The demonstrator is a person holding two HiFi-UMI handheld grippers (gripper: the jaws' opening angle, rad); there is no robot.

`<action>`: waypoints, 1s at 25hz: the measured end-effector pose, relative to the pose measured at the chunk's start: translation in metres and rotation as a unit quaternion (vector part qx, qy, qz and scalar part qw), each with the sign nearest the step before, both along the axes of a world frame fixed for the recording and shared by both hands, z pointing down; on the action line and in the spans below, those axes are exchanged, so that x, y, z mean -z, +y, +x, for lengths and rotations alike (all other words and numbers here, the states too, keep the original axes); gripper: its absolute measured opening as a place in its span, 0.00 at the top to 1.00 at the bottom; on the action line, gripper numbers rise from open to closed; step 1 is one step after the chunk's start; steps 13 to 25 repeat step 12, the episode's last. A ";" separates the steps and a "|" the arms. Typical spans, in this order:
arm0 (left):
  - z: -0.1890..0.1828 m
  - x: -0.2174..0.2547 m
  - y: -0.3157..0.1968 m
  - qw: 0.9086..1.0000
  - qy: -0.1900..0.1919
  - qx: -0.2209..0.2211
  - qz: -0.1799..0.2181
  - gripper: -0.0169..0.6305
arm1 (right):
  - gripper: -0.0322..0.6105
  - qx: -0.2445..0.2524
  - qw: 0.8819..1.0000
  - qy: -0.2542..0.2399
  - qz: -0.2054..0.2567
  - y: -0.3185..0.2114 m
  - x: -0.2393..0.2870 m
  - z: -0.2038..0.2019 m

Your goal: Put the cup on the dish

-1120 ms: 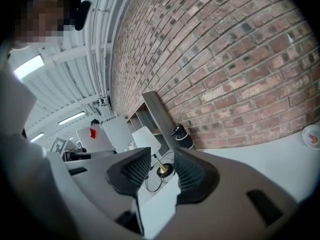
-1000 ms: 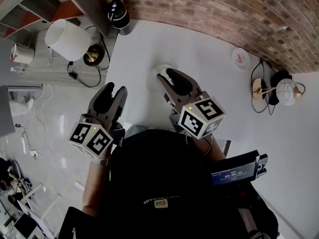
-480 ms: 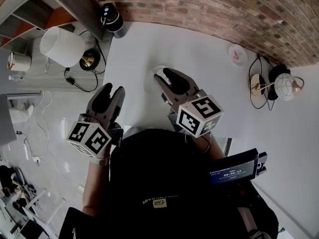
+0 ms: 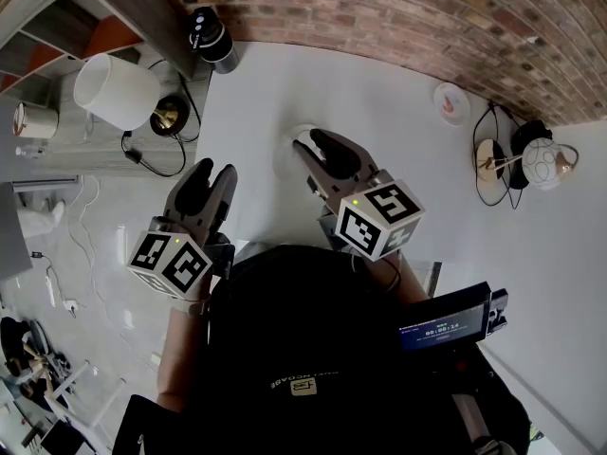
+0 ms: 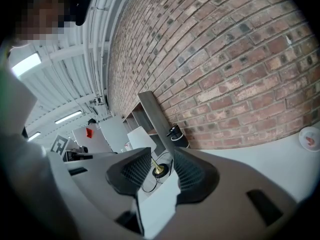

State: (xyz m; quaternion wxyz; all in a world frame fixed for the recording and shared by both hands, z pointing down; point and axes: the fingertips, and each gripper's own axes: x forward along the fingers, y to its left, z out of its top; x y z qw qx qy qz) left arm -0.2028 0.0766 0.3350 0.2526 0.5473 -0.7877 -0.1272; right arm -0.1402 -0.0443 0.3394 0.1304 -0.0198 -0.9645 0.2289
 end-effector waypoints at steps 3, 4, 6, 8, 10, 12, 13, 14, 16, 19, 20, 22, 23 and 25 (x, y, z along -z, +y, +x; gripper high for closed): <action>0.001 -0.001 -0.001 1.000 0.003 -0.003 -0.001 0.65 | 0.72 -0.001 1.000 -0.001 0.001 -0.001 0.000 0.000; 0.001 -0.002 -0.001 1.000 0.002 -0.004 -0.002 0.66 | 0.72 -0.001 1.000 -0.001 0.002 -0.001 0.001 0.000; 0.003 -0.002 -0.002 1.000 -0.001 -0.005 -0.004 0.77 | 0.72 -0.002 1.000 -0.002 0.003 -0.002 0.001 0.000; 0.004 -0.002 -0.002 1.000 -0.002 -0.007 -0.005 0.80 | 0.72 -0.002 1.000 -0.002 0.003 -0.002 0.001 0.000; 0.004 -0.002 -0.002 1.000 -0.002 -0.006 -0.004 0.85 | 0.72 -0.003 1.000 -0.002 0.002 -0.002 0.002 0.001; 0.004 -0.002 -0.001 1.000 -0.001 -0.004 -0.005 0.93 | 0.72 -0.004 1.000 -0.002 0.002 -0.001 0.001 0.002; 0.004 -0.002 -0.001 1.000 -0.001 -0.004 -0.005 0.93 | 0.72 -0.004 1.000 -0.002 0.002 -0.001 0.001 0.002; 0.004 -0.002 -0.001 1.000 -0.001 -0.004 -0.005 0.93 | 0.72 -0.004 1.000 -0.002 0.002 -0.001 0.001 0.002; 0.004 -0.002 -0.001 1.000 -0.001 -0.004 -0.005 0.93 | 0.72 -0.004 1.000 -0.002 0.002 -0.001 0.001 0.002; 0.004 -0.002 -0.001 1.000 -0.001 -0.004 -0.005 0.93 | 0.72 -0.004 1.000 -0.002 0.002 -0.001 0.001 0.002; 0.004 -0.002 -0.001 1.000 -0.001 -0.004 -0.005 0.93 | 0.72 -0.004 1.000 -0.002 0.002 -0.001 0.001 0.002; 0.004 -0.002 -0.001 1.000 -0.001 -0.004 -0.005 0.93 | 0.72 -0.004 1.000 -0.002 0.002 -0.001 0.001 0.002; 0.004 -0.002 -0.001 1.000 -0.001 -0.004 -0.005 0.93 | 0.72 -0.004 1.000 -0.002 0.002 -0.001 0.001 0.002; 0.004 -0.002 -0.001 1.000 -0.001 -0.004 -0.005 0.93 | 0.72 -0.004 1.000 -0.002 0.002 -0.001 0.001 0.002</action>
